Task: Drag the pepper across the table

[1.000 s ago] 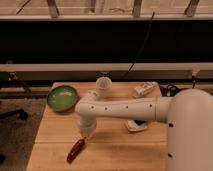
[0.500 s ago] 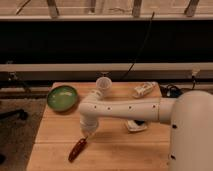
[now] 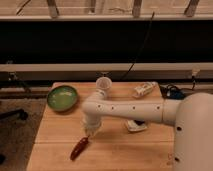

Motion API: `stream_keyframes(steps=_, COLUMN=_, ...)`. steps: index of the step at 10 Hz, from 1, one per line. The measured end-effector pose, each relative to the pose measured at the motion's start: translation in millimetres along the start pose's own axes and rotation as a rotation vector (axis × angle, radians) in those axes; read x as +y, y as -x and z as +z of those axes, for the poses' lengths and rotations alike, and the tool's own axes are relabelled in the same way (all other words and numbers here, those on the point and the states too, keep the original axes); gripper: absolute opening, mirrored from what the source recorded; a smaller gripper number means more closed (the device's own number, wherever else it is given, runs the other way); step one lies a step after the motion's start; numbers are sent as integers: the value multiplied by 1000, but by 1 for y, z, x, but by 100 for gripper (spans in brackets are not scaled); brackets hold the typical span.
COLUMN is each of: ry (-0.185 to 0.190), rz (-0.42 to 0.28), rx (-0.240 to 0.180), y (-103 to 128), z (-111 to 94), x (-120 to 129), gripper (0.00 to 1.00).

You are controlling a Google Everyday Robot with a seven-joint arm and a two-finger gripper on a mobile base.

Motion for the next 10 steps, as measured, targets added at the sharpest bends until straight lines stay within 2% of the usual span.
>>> stream_keyframes(steps=10, ry=-43, rz=45, rx=2, y=-20, z=-19, x=30, gripper=4)
